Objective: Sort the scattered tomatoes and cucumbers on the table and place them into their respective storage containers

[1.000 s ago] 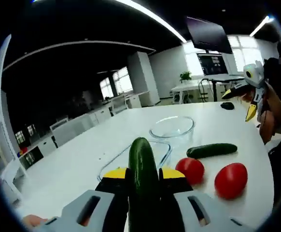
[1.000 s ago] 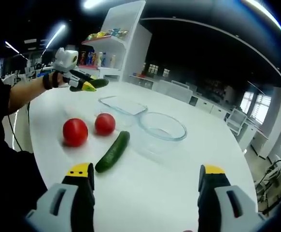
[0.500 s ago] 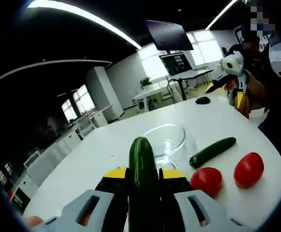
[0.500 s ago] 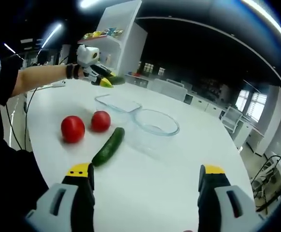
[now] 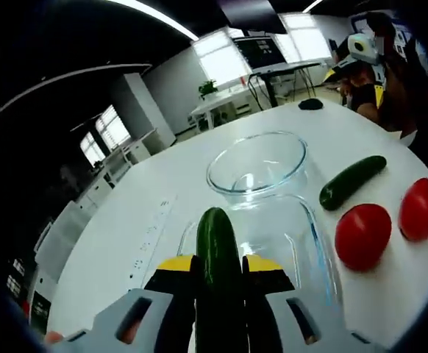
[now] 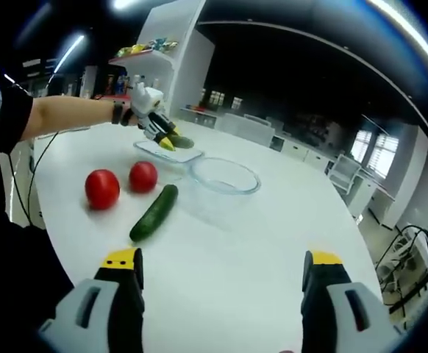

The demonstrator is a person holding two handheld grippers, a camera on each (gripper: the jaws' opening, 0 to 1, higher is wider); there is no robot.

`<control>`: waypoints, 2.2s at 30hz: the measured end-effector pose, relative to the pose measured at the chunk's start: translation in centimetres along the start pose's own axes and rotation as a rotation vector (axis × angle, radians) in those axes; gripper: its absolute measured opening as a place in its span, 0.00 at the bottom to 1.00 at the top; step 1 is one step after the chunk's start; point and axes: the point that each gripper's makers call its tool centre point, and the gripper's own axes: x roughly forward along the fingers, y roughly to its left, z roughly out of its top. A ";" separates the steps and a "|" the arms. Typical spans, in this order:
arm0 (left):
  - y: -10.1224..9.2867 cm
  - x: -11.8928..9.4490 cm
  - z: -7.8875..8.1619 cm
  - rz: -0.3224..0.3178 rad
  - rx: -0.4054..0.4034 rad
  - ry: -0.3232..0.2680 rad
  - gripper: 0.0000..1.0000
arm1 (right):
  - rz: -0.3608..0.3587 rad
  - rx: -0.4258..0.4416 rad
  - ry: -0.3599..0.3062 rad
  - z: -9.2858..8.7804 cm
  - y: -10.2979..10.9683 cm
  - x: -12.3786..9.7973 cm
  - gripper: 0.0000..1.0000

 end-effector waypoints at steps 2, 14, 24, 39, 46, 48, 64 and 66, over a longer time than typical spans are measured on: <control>-0.2 0.5 -0.8 -0.015 0.007 0.022 0.24 | -0.003 -0.001 0.003 -0.1 -0.1 0.0 0.84; -1.7 1.8 -2.1 -0.051 0.034 0.078 0.24 | 0.002 -0.004 0.008 0.1 0.1 0.4 0.84; -2.8 2.1 -2.2 -0.062 0.038 0.067 0.24 | -0.001 -0.006 0.018 -0.2 0.1 0.5 0.84; -3.1 2.3 -1.9 -0.049 -0.070 0.021 0.25 | 0.006 -0.011 0.022 -0.1 0.3 0.7 0.84; -2.7 2.4 -2.1 -0.047 -0.103 0.011 0.25 | 0.012 -0.016 0.018 0.1 0.4 0.6 0.84; -2.4 2.6 -2.2 -0.043 -0.104 0.013 0.25 | 0.011 -0.017 0.017 0.1 0.4 0.5 0.84; 1.0 0.0 -0.1 0.019 -0.230 -0.132 0.26 | 0.008 -0.013 0.006 0.0 0.4 0.1 0.84; 1.3 -0.7 0.9 0.050 -0.262 -0.159 0.27 | 0.010 -0.012 0.006 0.0 0.5 0.1 0.84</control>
